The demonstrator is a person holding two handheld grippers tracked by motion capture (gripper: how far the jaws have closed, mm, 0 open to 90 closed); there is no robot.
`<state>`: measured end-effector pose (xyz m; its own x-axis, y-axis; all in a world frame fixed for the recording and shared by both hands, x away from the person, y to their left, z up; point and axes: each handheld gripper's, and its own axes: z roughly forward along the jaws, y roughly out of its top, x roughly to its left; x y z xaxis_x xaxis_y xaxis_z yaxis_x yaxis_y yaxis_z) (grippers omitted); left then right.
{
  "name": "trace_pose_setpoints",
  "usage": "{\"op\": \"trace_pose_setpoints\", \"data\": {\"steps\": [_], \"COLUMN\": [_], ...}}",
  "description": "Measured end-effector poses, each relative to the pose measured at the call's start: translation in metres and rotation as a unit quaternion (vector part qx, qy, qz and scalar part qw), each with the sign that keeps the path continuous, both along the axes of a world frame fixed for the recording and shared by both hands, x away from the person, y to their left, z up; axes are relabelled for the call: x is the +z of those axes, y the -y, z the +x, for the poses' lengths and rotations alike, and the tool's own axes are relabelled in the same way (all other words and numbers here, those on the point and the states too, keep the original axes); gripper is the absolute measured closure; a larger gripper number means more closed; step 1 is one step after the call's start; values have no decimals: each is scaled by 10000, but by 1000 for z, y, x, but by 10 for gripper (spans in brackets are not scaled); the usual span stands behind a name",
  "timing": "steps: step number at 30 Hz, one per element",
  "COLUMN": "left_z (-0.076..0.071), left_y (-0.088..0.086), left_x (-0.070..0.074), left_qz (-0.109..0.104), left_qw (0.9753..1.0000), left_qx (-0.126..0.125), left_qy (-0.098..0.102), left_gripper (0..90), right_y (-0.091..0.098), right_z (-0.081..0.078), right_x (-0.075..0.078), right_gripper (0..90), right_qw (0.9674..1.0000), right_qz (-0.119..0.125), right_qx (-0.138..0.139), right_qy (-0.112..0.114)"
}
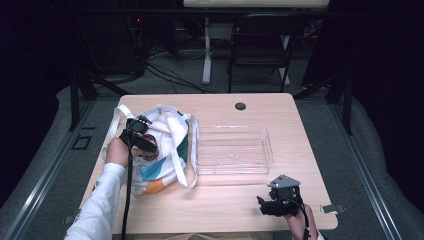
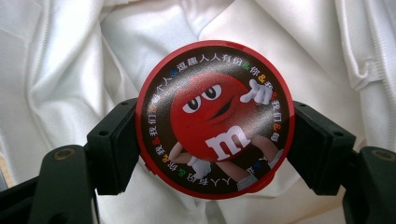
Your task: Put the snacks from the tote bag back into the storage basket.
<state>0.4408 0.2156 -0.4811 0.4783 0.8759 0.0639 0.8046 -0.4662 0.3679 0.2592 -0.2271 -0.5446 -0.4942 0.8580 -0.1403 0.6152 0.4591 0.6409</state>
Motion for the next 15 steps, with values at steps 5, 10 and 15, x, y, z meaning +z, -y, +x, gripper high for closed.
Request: {"op": "trace_pose_setpoints", "data": {"steps": [5,10,15], "left_z": [-2,-3,-4], "left_y": [-1,0,1], "left_x": [11,21,31], "left_qz": [2,11,-9], "left_qw": [10000,9999,9999], "left_qx": [-4,-32,-74], "left_qy": [58,109,135], "left_gripper": [260,260,260], "right_y": [0,0,0], "right_z": [0,0,0], "right_x": [0,0,0], "right_gripper": [142,142,142], "right_qw": [10000,10000,10000], "right_qz": [12,3,3], "right_qx": [-17,5,2], "right_qy": [14,-3,-10]}}
